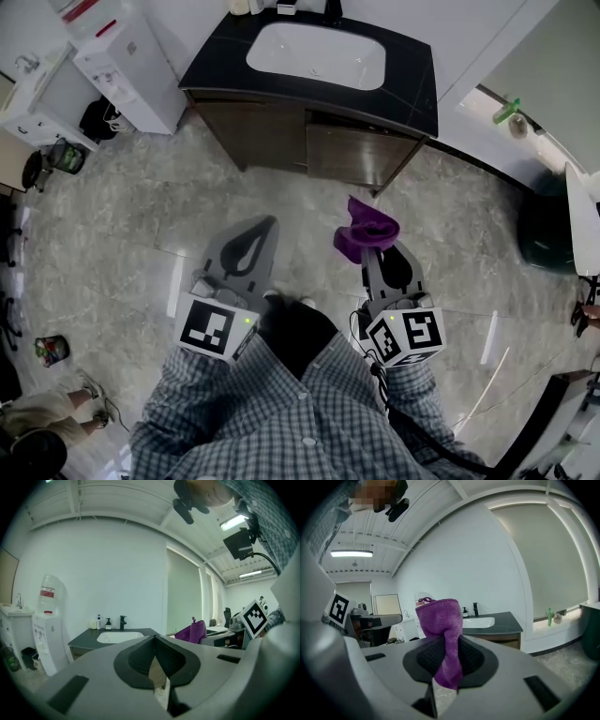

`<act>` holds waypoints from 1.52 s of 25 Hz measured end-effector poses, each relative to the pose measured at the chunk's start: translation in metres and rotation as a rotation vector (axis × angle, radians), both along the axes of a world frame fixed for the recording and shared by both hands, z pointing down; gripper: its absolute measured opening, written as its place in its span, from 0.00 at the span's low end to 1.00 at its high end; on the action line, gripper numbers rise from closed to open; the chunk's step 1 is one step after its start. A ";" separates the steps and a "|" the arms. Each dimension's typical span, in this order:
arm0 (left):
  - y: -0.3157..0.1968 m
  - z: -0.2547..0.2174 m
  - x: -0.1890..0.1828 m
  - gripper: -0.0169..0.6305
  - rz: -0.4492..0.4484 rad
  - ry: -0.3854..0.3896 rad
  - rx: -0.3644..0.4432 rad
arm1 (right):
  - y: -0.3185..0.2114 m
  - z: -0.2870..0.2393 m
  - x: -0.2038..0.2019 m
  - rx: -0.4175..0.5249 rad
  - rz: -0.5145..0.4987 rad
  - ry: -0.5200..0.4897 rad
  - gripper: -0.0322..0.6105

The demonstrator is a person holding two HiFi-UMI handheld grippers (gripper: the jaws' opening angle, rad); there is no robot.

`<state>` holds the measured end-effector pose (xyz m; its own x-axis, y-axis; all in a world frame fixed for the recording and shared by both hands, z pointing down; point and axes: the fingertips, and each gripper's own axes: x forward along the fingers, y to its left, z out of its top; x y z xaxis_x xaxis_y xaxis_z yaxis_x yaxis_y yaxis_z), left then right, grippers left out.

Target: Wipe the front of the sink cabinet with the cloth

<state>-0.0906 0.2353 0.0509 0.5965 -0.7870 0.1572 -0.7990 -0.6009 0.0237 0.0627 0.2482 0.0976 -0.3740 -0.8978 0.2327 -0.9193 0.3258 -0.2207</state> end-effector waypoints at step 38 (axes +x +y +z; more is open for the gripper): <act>-0.252 0.060 -0.047 0.04 0.031 0.091 -0.134 | -0.227 0.044 -0.033 -0.062 0.078 0.007 0.17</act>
<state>-0.1376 -0.0165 0.1106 0.6371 -0.7433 0.2039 -0.7708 -0.6121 0.1768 0.0296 0.0210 0.1412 -0.3017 -0.9080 0.2908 -0.9429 0.2390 -0.2321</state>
